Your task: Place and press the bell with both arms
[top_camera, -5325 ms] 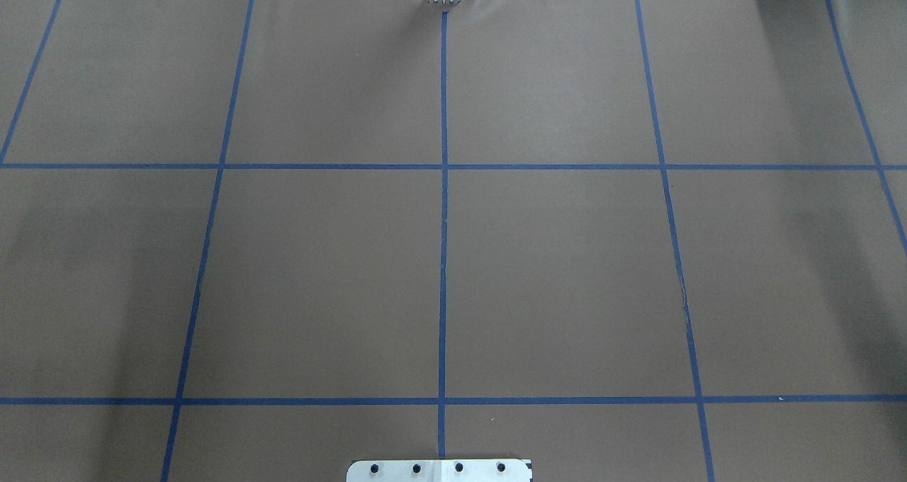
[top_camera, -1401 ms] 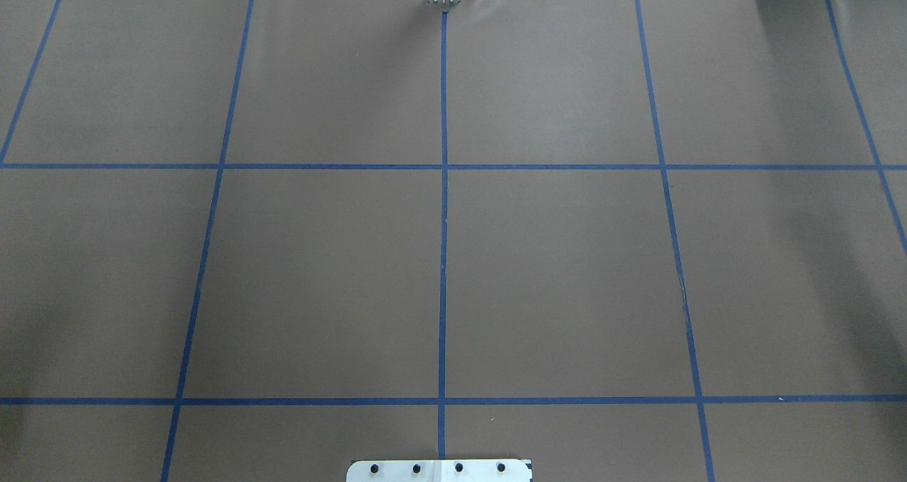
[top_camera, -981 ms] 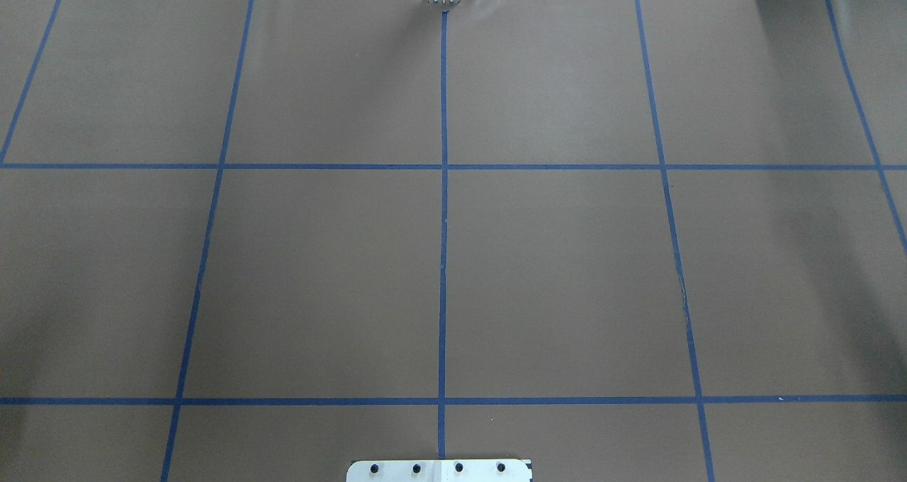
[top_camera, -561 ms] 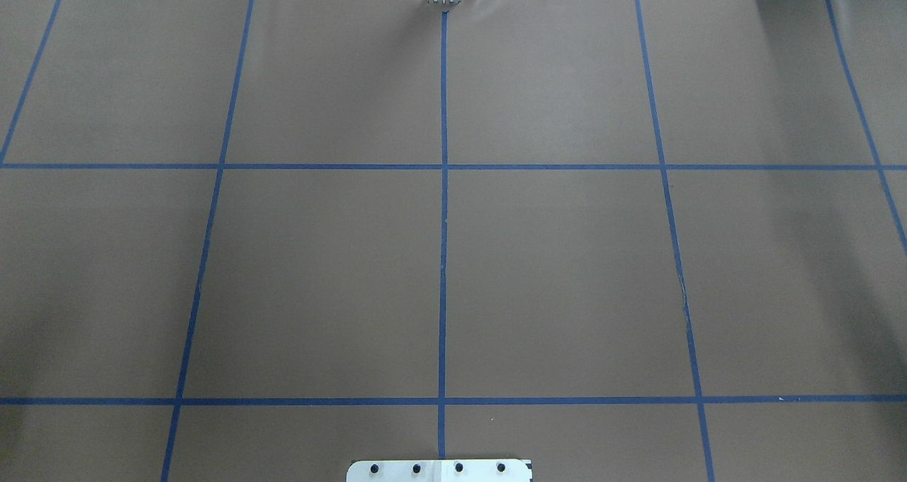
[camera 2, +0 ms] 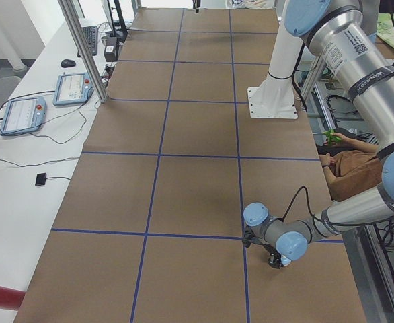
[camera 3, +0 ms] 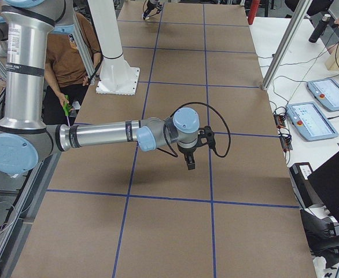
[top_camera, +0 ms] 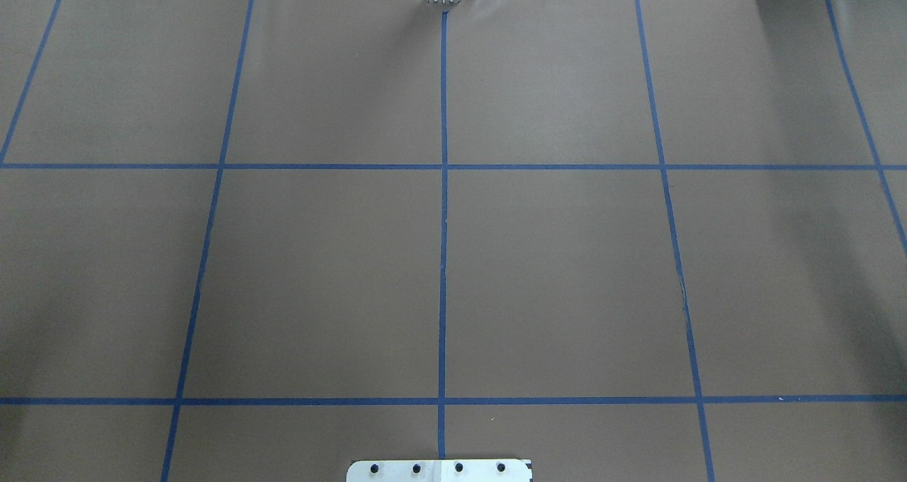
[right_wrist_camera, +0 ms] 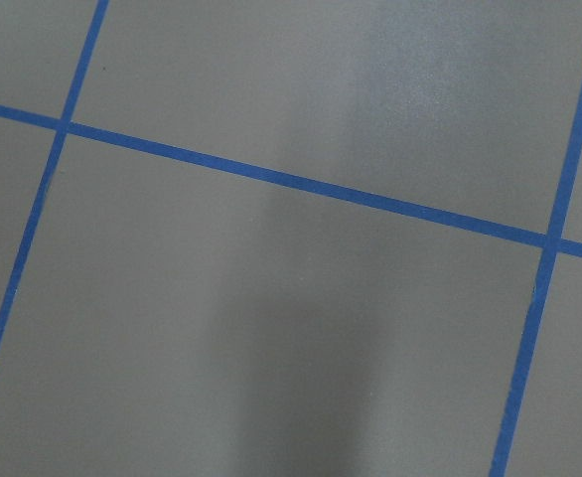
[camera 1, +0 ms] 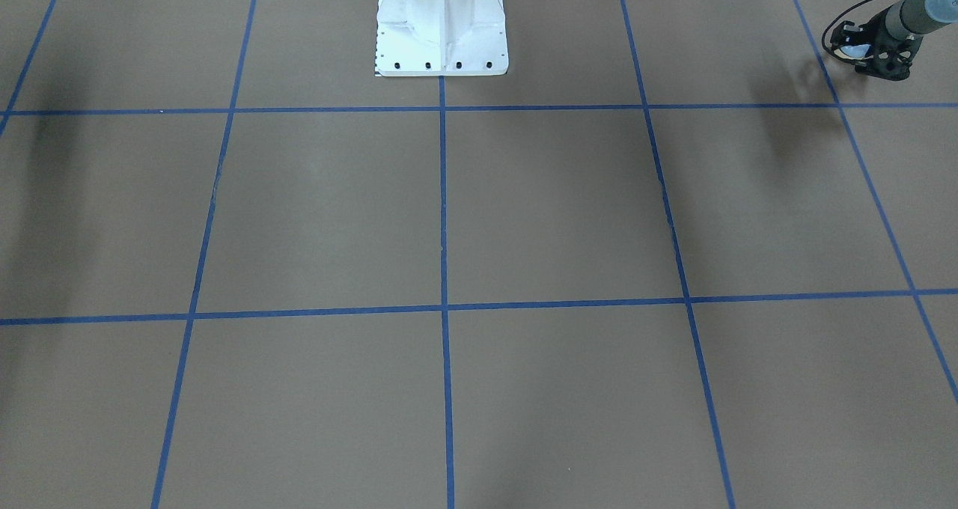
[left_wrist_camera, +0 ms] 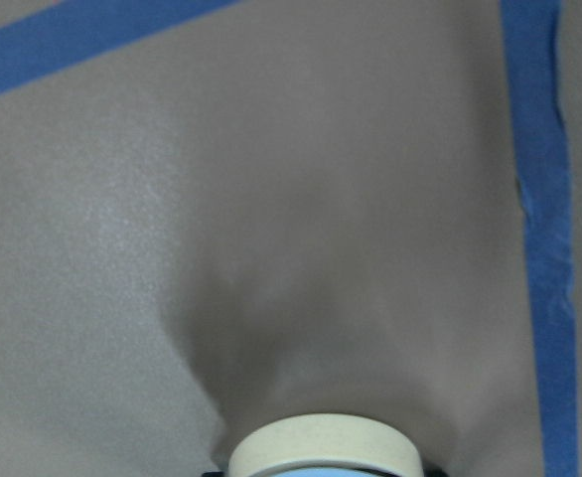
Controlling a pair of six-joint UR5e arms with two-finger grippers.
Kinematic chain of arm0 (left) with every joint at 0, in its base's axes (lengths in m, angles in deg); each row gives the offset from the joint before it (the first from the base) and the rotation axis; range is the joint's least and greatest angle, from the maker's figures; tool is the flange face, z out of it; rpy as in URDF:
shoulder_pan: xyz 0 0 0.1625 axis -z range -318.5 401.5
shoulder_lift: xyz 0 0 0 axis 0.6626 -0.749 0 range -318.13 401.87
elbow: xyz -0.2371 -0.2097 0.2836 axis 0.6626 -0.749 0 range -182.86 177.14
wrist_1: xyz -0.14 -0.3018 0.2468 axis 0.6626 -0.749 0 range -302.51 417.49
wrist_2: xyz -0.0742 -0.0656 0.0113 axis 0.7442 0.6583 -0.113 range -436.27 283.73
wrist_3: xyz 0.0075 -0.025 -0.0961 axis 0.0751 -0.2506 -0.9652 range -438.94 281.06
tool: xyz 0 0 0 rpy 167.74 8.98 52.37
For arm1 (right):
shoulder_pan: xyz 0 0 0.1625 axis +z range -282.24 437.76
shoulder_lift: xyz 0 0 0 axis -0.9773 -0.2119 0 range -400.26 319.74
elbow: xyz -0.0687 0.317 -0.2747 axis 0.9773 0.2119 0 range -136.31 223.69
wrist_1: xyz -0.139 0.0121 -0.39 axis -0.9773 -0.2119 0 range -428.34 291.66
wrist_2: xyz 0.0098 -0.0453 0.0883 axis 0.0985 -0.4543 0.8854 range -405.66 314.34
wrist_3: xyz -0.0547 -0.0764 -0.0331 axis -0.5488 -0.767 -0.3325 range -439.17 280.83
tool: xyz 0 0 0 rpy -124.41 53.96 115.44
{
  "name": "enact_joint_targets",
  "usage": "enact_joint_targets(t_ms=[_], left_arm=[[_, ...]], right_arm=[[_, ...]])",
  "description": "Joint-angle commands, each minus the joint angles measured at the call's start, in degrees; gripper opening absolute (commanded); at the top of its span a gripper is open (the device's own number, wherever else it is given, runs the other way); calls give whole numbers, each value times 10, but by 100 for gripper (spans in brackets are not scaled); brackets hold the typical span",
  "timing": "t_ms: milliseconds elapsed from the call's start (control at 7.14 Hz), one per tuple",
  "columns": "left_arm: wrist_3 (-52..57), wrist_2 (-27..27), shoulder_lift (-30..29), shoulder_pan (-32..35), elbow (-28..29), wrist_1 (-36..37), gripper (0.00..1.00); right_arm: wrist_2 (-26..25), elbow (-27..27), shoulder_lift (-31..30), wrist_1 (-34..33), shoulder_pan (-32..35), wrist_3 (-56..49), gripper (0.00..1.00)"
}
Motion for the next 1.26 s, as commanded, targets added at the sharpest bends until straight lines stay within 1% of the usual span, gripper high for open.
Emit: enact_joint_targets(t_ms=[0,280,420,561,701,841,1121], left_arm=[[-2,55,36,0,-26,-38,7],[-8,76,38,1,-61,-31,6],[-9,81,33,5,-82,-21,4],[-9,75,20,11,-104,-7,2],[-8,20,4,28,-140,-1,2],[-7,10,-17,51,-161,11,2],[-1,10,-99,137,-163,22,1]], right_arm=[[-1,0,2,0,0,0,100],[-2,0,3,0,-3,3,100],[-2,1,4,0,-4,4,100],[-2,1,4,0,-8,4,100],[-3,8,10,0,-11,4,100],[-2,24,22,0,-11,4,100],[-2,33,36,0,-11,4,100]])
